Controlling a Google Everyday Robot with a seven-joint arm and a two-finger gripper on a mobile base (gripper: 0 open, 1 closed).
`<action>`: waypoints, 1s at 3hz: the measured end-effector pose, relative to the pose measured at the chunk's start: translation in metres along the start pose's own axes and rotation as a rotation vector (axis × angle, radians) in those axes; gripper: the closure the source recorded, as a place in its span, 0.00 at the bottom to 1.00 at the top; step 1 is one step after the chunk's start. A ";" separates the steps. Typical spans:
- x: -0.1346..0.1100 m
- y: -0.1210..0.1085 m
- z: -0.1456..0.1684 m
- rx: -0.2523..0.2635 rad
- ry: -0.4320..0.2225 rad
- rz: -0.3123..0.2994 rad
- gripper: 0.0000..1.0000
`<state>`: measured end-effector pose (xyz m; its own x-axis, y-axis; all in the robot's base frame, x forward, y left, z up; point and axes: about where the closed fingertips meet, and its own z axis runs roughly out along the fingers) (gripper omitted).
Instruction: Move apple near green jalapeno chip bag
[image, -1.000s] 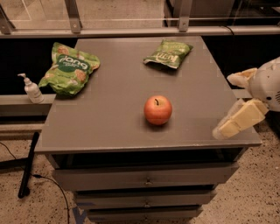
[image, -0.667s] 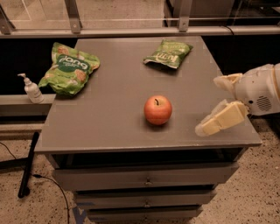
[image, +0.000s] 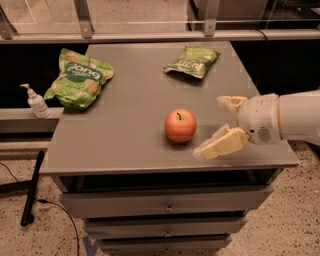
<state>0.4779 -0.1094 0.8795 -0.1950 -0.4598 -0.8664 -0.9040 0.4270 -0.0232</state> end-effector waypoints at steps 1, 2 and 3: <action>0.003 0.002 0.024 -0.002 -0.064 -0.015 0.00; 0.001 0.000 0.036 0.011 -0.104 -0.015 0.00; 0.000 0.000 0.046 0.026 -0.128 -0.008 0.18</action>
Offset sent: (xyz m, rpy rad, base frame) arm 0.0230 0.0340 -0.0277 0.1316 -0.0860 -0.0255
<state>0.4956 -0.0736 0.8565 -0.1360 -0.3609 -0.9227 -0.8947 0.4447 -0.0420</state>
